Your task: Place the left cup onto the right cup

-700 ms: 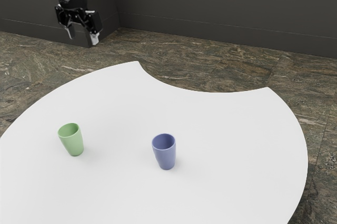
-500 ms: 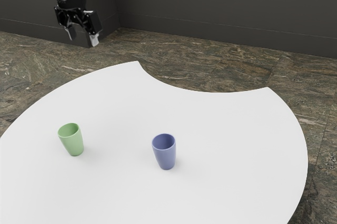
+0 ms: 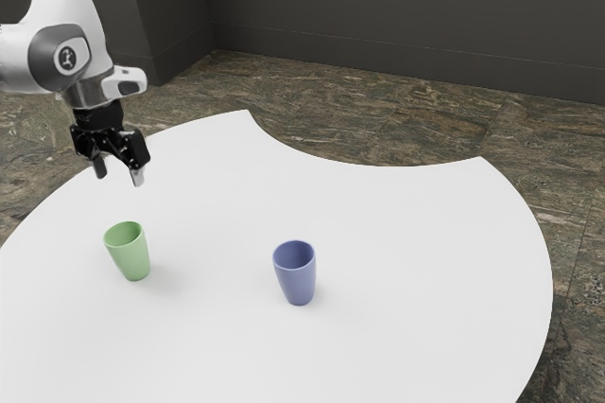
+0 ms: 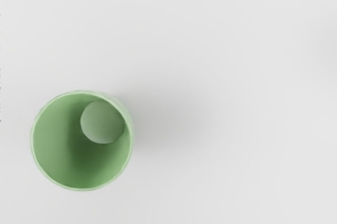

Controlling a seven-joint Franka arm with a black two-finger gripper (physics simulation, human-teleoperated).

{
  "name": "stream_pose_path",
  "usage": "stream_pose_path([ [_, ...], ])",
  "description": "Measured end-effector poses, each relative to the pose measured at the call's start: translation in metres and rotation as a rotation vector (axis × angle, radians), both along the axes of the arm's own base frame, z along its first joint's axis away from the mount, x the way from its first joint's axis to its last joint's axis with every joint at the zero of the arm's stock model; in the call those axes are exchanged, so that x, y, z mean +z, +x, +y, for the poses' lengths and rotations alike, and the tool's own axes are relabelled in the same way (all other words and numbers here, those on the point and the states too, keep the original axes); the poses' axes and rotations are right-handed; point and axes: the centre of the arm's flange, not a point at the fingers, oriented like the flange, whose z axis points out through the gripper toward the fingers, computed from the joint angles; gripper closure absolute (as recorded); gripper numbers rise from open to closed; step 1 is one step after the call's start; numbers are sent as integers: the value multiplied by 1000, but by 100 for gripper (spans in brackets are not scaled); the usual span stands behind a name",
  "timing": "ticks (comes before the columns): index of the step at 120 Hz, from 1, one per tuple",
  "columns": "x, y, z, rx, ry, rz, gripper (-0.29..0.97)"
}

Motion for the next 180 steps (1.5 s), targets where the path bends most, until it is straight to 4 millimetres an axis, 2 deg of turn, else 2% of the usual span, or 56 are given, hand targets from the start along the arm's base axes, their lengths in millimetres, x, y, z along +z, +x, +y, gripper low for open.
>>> stream_pose_path([
  [27, -58, -10, 15, 32, 16, -32, 2],
  [38, -71, -14, 21, 47, 25, -65, 2],
  [51, -77, -15, 22, 54, 34, -96, 2],
  [109, -101, -16, 6, 64, 31, -110, 2],
  [144, -130, -17, -3, 70, 30, -76, 2],
  [180, -139, -13, -7, 72, 38, -82, 2],
])
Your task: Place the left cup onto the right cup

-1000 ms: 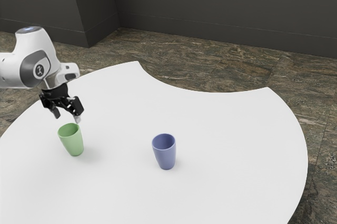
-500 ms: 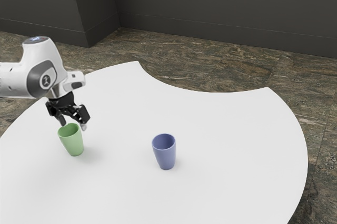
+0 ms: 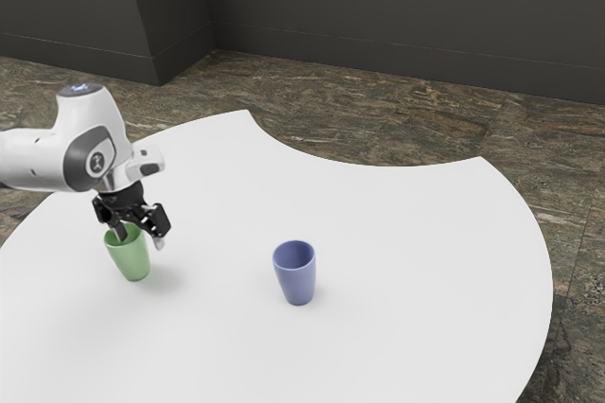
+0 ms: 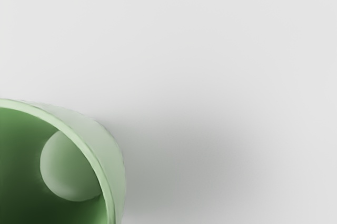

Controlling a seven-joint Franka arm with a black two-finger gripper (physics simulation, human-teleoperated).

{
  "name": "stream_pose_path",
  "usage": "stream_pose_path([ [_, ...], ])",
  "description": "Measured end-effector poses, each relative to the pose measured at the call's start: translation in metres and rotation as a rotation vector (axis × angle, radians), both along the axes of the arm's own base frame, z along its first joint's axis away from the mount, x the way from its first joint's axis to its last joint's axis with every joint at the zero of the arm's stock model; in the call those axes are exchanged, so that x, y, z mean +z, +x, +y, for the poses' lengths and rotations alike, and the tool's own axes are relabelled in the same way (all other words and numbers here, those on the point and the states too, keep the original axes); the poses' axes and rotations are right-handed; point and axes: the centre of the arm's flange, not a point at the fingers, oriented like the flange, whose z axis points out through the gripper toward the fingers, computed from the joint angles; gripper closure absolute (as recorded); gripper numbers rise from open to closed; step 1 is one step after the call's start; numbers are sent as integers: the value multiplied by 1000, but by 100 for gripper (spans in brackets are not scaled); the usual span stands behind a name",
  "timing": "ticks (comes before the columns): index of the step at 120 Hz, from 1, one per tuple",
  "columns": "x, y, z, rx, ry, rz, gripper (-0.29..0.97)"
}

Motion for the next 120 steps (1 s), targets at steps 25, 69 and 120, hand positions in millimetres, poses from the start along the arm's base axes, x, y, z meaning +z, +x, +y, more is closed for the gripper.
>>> stream_pose_path([
  [25, -3, 0, 6, 15, 5, -6, 2],
  [69, -30, 4, 12, 31, 21, 15, 2],
  [120, -33, 6, 13, 48, 16, -2, 51],
])
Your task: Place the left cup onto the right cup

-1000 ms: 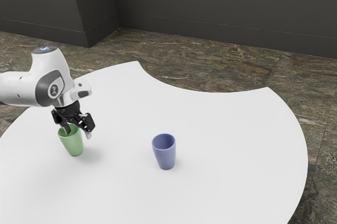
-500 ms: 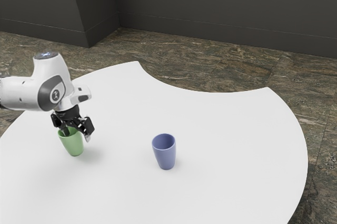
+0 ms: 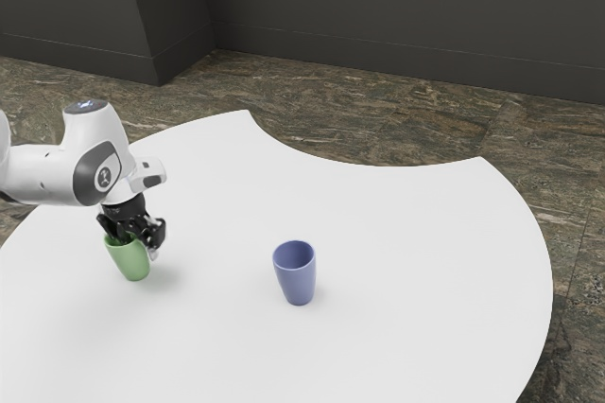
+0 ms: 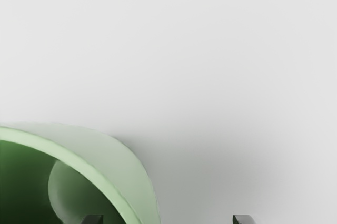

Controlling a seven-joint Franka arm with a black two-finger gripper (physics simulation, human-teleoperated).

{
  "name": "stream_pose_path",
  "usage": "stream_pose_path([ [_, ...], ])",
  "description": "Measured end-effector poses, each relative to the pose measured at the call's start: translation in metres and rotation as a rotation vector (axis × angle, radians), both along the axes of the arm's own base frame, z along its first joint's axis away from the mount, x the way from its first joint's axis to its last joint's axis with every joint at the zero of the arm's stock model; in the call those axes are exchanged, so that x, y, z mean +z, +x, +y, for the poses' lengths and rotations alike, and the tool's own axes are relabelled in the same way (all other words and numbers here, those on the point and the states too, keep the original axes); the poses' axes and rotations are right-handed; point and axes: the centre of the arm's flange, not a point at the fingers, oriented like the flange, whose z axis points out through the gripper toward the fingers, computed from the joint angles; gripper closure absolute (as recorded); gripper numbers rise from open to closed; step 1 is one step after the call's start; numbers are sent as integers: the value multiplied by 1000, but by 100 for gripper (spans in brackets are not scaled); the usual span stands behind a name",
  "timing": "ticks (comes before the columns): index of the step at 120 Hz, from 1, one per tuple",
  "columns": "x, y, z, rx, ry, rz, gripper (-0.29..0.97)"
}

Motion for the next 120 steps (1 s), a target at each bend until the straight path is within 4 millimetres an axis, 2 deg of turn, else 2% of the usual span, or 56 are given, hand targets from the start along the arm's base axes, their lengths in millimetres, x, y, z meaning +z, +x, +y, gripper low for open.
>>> stream_pose_path([
  [13, 0, 0, 0, 2, -1, -1, 64],
  [28, 1, 0, 0, 2, -2, -2, 72],
  [61, 3, 0, -3, 8, 0, -1, 78],
  [77, 10, 3, -7, -1, 6, -14, 78],
  [96, 39, 17, -32, -48, 5, -65, 78],
  [120, 102, 53, -96, -164, 22, -85, 78],
])
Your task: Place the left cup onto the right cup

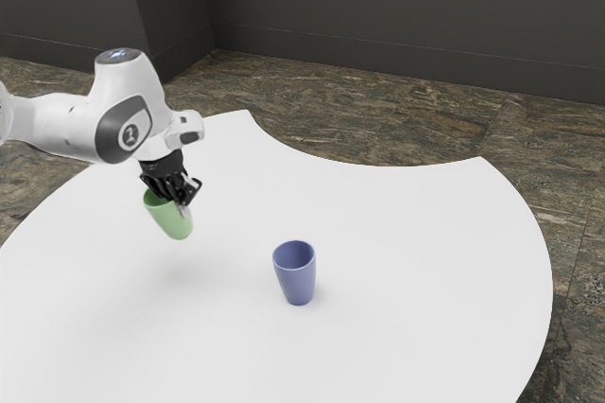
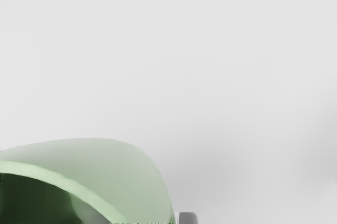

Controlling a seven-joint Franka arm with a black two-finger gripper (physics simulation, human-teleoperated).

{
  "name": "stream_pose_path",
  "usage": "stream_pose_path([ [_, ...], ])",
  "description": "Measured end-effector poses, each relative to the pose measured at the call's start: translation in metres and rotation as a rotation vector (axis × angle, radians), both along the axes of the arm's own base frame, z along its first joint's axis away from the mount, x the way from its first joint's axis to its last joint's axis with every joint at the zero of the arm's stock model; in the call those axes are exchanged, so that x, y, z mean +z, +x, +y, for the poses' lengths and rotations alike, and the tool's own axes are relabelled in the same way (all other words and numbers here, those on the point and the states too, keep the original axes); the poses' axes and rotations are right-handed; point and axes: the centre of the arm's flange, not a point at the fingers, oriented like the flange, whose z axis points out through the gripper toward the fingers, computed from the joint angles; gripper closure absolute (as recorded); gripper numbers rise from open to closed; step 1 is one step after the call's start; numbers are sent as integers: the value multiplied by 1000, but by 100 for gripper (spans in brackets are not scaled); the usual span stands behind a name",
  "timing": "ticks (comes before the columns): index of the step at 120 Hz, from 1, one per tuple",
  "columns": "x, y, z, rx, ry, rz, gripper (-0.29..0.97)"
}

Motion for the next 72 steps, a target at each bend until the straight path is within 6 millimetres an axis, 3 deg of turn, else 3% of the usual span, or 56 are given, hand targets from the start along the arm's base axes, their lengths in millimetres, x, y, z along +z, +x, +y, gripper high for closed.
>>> stream_pose_path([
  [16, 36, 14, -47, -52, 2, 35, 78],
  [24, 45, 16, -70, -73, 2, 63, 78],
  [41, 43, 17, -107, -102, 5, 127, 78],
  [72, 36, 42, -173, -145, 12, 176, 78],
])
